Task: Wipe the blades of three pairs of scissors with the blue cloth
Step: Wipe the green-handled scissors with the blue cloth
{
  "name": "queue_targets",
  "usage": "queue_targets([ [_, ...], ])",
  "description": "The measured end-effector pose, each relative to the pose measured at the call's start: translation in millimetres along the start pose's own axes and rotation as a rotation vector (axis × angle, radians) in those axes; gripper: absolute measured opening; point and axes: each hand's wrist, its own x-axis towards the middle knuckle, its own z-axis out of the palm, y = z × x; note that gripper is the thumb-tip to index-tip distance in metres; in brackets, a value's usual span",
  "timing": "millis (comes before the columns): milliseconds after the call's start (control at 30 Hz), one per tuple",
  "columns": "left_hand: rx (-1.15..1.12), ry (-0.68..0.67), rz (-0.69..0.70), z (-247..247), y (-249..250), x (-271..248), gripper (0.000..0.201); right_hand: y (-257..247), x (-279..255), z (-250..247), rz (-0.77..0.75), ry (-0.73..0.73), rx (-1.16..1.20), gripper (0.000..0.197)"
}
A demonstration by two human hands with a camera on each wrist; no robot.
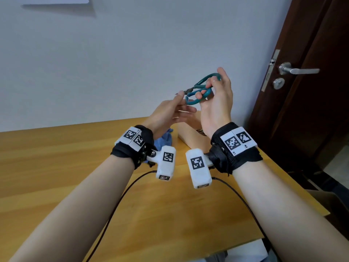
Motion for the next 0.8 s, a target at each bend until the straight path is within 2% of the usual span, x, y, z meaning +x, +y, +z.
queue_targets([
  [133, -0.043, 0.117, 0.015, -21.4, -8.3, -7.2, 0.048, 22.6, -6.2, 5.7, 0.067, -0.012, -0.058, 0.043],
  [333, -0.171, 0.23, 0.007, -58.6, -19.7, -16.0, 0.018, 52.0, -16.7, 12.7, 0.136, -0.113, -0.264, 0.047],
  [600, -0.216, 0.376, 0.001, -96.5, -32.6, -26.9, 0.013, 88.9, -7.4, 10.9, 0.396, -0.201, -0.486, 0.036],
  [733, -0.183, 0.419, -0.011, -104.2, -46.1, -24.0, 0.013, 112.2, 1.8, 12.0, 0.482, -0.24, -0.624, 0.02],
  [800, -0.147, 0.422, -0.009, -108.8, -52.8, -21.4, 0.015, 123.6, 6.3, 12.0, 0.511, -0.27, -0.695, 0.025],
])
